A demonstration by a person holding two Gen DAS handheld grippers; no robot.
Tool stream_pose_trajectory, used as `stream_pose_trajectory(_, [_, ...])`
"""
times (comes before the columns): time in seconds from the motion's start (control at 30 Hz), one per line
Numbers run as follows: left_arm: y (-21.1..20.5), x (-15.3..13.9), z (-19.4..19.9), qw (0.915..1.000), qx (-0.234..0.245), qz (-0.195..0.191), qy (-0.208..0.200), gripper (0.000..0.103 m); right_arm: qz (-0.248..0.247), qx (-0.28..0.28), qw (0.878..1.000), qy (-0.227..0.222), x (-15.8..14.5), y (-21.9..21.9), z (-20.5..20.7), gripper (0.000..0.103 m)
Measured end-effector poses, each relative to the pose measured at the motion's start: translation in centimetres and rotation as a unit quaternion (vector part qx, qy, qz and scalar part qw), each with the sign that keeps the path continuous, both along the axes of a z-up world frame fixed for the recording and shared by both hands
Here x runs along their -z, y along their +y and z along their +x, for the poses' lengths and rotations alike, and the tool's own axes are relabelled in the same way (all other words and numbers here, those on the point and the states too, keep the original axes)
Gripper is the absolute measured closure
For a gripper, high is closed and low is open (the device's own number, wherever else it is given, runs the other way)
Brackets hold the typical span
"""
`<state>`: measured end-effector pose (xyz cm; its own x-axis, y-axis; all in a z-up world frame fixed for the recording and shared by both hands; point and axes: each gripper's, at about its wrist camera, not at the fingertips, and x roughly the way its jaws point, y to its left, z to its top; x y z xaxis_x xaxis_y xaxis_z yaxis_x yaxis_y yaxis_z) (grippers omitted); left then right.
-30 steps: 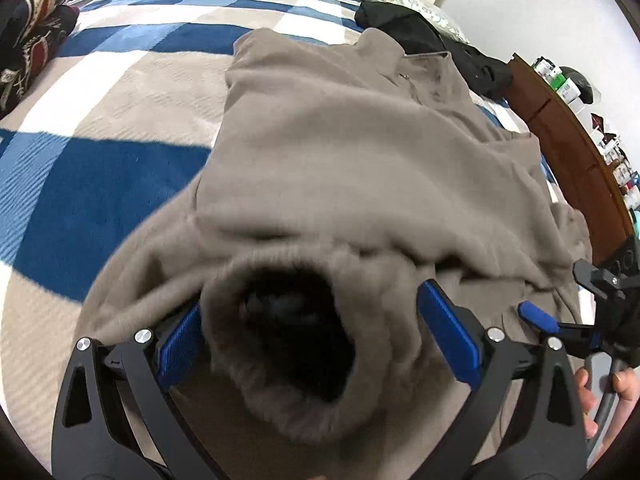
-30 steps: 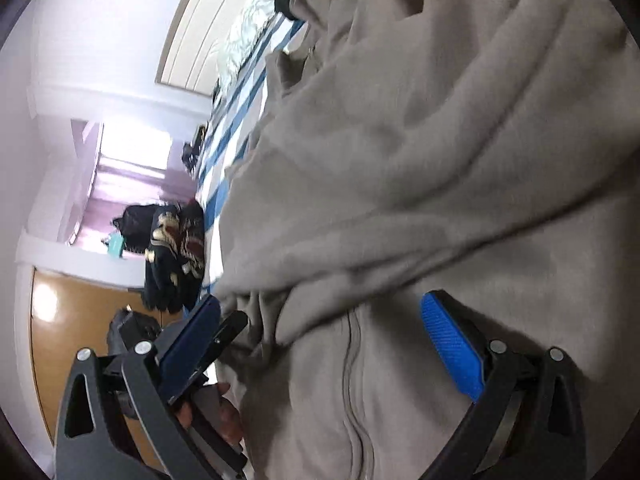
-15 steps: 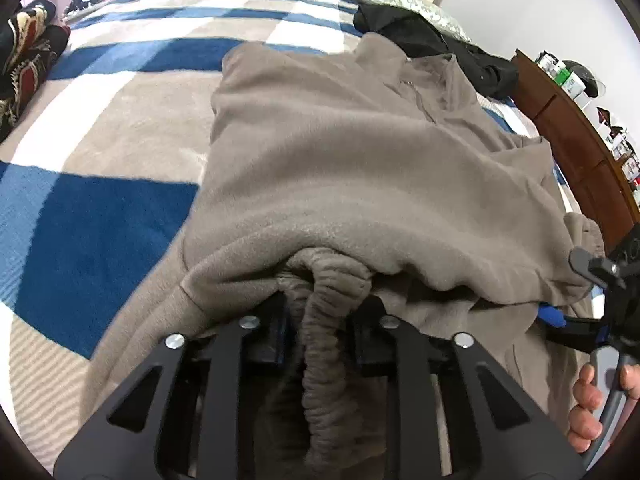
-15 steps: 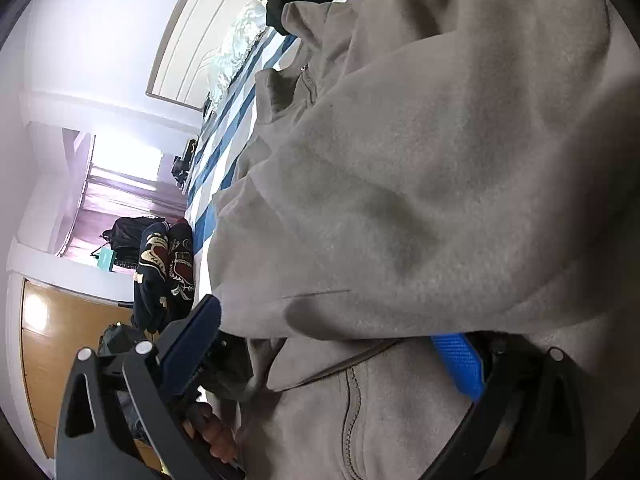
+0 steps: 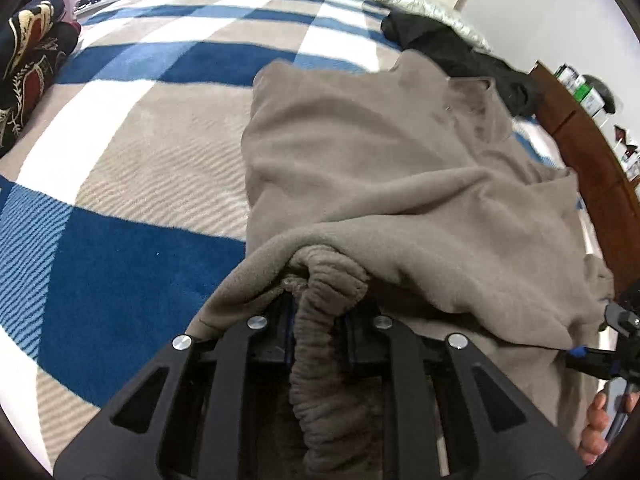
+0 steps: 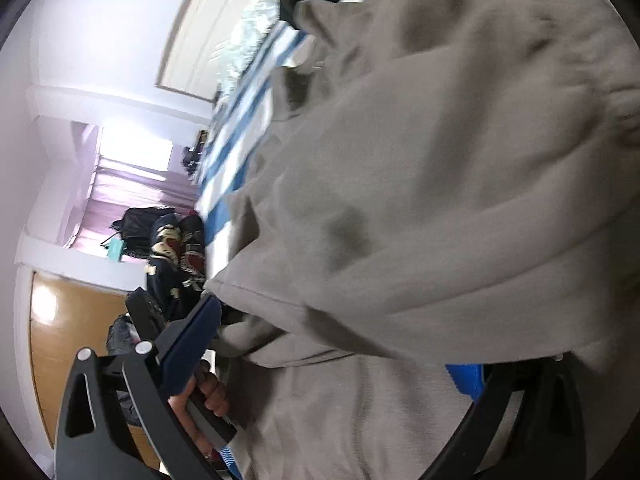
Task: Fold large clothes
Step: 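Grasp the folded sleeve bundle with the left gripper and fold it over the jacket, then release the jacket and reposition both grippers at the jacket hem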
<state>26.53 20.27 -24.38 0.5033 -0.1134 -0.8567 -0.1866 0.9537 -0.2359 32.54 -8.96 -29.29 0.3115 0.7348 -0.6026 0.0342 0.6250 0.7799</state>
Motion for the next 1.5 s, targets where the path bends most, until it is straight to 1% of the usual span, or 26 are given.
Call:
stream_pose_trajectory(0.1, [0.2, 0.4, -0.2, 1.0000, 0.003, 0.001, 0.007, 0.085, 0.006, 0.009, 1.000, 0.007, 0.8, -1.9, -0.5, 0.008])
stream_pose_trajectory(0.17, [-0.1, 0.1, -0.4, 0.9999, 0.006, 0.008, 0.008, 0.085, -0.001, 0.010, 1.000, 0.005, 0.5, -2.8, -1.0, 0.008])
stream_pose_trajectory(0.23, [-0.4, -0.2, -0.9, 0.9999, 0.010, 0.009, 0.004, 0.081, -0.008, 0.013, 1.000, 0.006, -0.1, -3.5, -1.7, 0.008])
stream_pose_trajectory(0.27, [-0.7, -0.5, -1.3, 0.9999, 0.012, 0.004, 0.000, 0.076, -0.007, 0.009, 1.000, 0.006, -0.6, -3.9, -2.3, 0.008])
stream_pose_trajectory(0.3, [-0.8, -0.7, -1.6, 0.9999, 0.016, 0.001, -0.003, 0.062, -0.007, 0.006, 1.000, 0.004, -1.0, -4.3, -2.7, 0.008])
stream_pose_trajectory(0.33, [-1.0, -0.9, -2.0, 0.9998, 0.021, 0.000, -0.006, 0.041, -0.011, 0.001, 1.000, 0.001, -1.6, -4.6, -3.4, 0.008])
stream_pose_trajectory(0.4, [-1.9, -1.5, -3.3, 0.9992, 0.036, -0.004, -0.015, 0.019, -0.021, -0.013, 1.000, -0.004, -2.5, -5.2, -4.7, 0.008])
stream_pose_trajectory(0.43, [-2.3, -1.9, -4.0, 0.9991, 0.039, 0.004, -0.018, 0.015, -0.027, -0.024, 0.999, -0.006, -3.0, -5.6, -5.6, 0.008])
stream_pose_trajectory(0.5, [-3.2, -2.7, -5.7, 0.9984, 0.049, 0.022, -0.020, 0.014, -0.041, -0.042, 0.998, -0.015, -3.8, -6.3, -7.4, 0.007])
stream_pose_trajectory(0.57, [-3.6, -3.4, -7.3, 0.9977, 0.060, 0.024, -0.021, 0.014, -0.063, -0.066, 0.995, -0.028, -4.7, -7.2, -9.8, 0.005])
stream_pose_trajectory(0.6, [-3.8, -4.0, -8.9, 0.9972, 0.068, 0.024, -0.022, 0.014, -0.074, -0.077, 0.994, -0.032, -5.0, -7.5, -10.7, 0.005])
stream_pose_trajectory(0.67, [-3.9, -4.6, -10.9, 0.9965, 0.077, 0.024, -0.020, 0.014, -0.118, -0.108, 0.986, -0.054, -5.9, -8.4, -13.0, 0.005])
stream_pose_trajectory(0.7, [-4.0, -4.9, -12.6, 0.9958, 0.087, 0.024, -0.016, 0.014, -0.132, -0.117, 0.982, -0.064, -6.2, -8.7, -13.9, 0.005])
stream_pose_trajectory(0.77, [-3.8, -5.3, -14.6, 0.9946, 0.097, 0.036, -0.013, 0.014, -0.161, -0.129, 0.975, -0.080, -6.6, -10.1, -16.0, 0.005])
stream_pose_trajectory(0.87, [-3.7, -6.2, -18.8, 0.9911, 0.104, 0.080, -0.019, 0.014, -0.190, -0.125, 0.970, -0.081, -6.5, -12.2, -18.3, 0.005])
stream_pose_trajectory(0.93, [-3.5, -6.5, -20.8, 0.9892, 0.106, 0.100, -0.020, 0.014, -0.200, -0.124, 0.969, -0.080, -6.3, -13.3, -19.5, 0.005])
stream_pose_trajectory(1.03, [-2.7, -6.0, -23.5, 0.9887, 0.106, 0.105, -0.008, 0.014, -0.213, -0.111, 0.967, -0.084, -6.2, -15.3, -21.4, 0.005])
stream_pose_trajectory(1.13, [-1.8, -4.8, -25.2, 0.9884, 0.102, 0.112, 0.016, 0.014, -0.221, -0.085, 0.967, -0.091, -6.2, -17.1, -23.0, 0.005])
stream_pose_trajectory(1.23, [-1.2, -3.8, -26.4, 0.9835, 0.101, 0.147, 0.032, 0.014, -0.237, -0.076, 0.962, -0.111, -6.6, -18.3, -24.5, 0.005])
stream_pose_trajectory(1.3, [-0.6, -3.2, -26.9, 0.9841, 0.097, 0.143, 0.041, 0.014, -0.249, -0.084, 0.958, -0.117, -6.4, -18.6, -25.2, 0.005])
stream_pose_trajectory(1.37, [0.3, -2.8, -27.3, 0.9868, 0.092, 0.125, 0.046, 0.014, -0.254, -0.091, 0.955, -0.119, -6.2, -18.7, -25.7, 0.005])
stream_pose_trajectory(1.5, [2.0, -1.5, -28.3, 0.9922, 0.081, 0.074, 0.060, 0.014, -0.234, -0.097, 0.962, -0.104, -5.4, -19.1, -26.1, 0.005])
